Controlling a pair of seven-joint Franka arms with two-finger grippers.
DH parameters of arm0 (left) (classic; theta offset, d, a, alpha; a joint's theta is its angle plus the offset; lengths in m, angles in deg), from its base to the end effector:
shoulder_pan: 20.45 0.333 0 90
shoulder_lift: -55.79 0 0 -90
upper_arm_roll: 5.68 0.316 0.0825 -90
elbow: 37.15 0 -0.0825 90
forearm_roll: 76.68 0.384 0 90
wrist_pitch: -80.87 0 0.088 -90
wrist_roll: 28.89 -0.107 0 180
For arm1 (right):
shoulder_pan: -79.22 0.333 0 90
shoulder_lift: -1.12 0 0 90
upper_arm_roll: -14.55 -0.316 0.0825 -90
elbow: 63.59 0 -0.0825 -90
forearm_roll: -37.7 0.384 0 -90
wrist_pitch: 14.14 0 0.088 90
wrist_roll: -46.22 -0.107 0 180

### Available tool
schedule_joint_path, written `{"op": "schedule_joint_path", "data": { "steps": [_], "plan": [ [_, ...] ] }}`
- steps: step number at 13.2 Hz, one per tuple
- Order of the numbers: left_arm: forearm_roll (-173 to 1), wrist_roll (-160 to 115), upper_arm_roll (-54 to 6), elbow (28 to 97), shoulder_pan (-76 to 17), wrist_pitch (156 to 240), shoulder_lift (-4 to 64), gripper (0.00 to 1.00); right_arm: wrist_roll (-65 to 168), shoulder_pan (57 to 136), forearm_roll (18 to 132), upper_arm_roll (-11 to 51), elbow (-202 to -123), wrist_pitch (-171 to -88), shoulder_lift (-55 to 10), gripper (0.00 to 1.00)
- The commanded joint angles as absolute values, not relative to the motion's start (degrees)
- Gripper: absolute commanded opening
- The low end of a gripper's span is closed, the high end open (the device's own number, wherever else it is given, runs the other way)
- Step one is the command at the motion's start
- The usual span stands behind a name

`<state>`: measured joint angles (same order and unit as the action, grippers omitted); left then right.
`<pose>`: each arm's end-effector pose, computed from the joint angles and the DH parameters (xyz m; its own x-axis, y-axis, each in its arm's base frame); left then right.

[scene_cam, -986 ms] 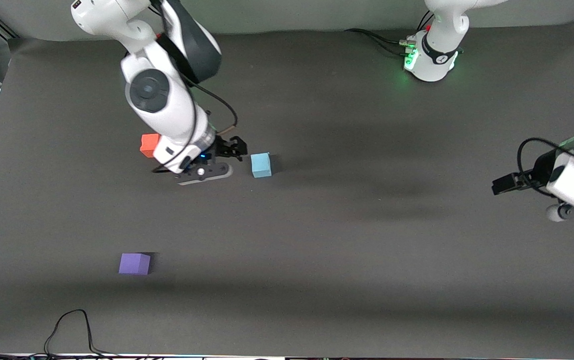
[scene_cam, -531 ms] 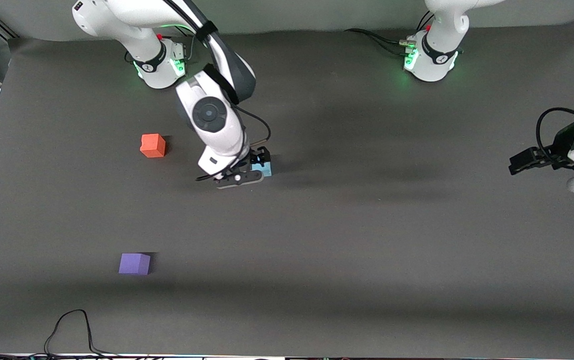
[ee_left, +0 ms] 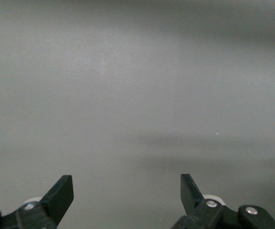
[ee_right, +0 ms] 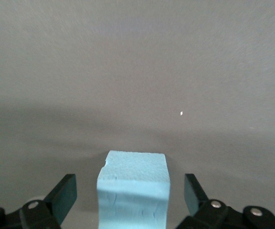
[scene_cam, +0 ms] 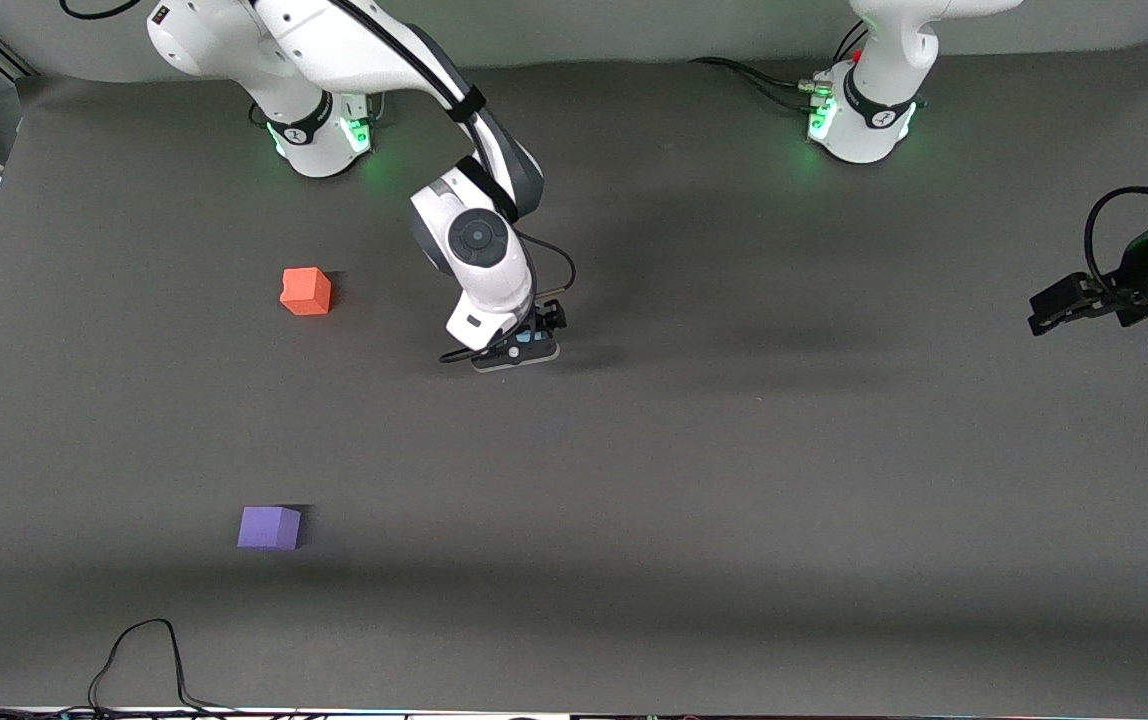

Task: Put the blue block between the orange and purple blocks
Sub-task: 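Carry the blue cube toward the orange and purple cubes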

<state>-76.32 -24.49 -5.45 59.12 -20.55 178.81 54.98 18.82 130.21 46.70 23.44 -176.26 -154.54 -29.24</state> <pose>0.5678 0.0019 0.5767 0.9968 0.0781 0.0154 0.0782 -0.9969 -0.0051 0.4521 0.4118 0.1995 0.9875 0.1523 -0.0407 0.1525 -0.9883 0.0016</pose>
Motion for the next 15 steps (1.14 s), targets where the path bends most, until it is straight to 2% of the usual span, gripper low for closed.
{"op": "schedule_joint_path", "data": {
  "steps": [1,3,4,5,6,7,10,15],
  "plan": [
    [-76.59,-26.08,-3.83,57.16,-22.03,176.67,55.0,1.0,17.48,131.6,47.55,24.22,-177.84,-157.31,-29.82,1.0],
    [-76.5,-25.9,-4.18,56.37,-21.86,176.58,55.09,1.0,17.48,131.6,47.46,24.22,-178.73,-158.28,-29.82,0.99],
    [-76.5,-25.47,-4.27,56.1,-21.94,176.49,55.09,1.0,17.48,131.51,47.54,24.22,-179.08,-158.2,-29.65,0.82],
    [-76.5,-25.38,-4.36,56.01,-21.94,176.49,55.0,1.0,17.4,131.51,47.55,24.22,-179.08,-158.2,-29.56,0.57],
    [-76.5,-25.37,-4.36,56.01,-21.94,176.49,55.0,1.0,17.31,131.51,47.55,24.22,-179.08,-158.11,-29.56,0.41],
    [-76.5,-25.64,-4.45,56.01,-21.94,176.4,55.0,1.0,17.31,131.51,47.89,24.22,-179.08,-158.11,-29.47,0.35],
    [-76.41,-26.08,-4.45,56.01,-22.03,175.79,55.0,1.0,18.44,130.81,48.42,24.92,-178.99,-157.32,-27.55,0.32],
    [-76.41,-26.78,-5.06,56.36,-21.07,176.31,54.91,1.0,26.69,117.4,48.34,25.54,-173.56,-141.69,-18.06,0.32]
  ]
}}
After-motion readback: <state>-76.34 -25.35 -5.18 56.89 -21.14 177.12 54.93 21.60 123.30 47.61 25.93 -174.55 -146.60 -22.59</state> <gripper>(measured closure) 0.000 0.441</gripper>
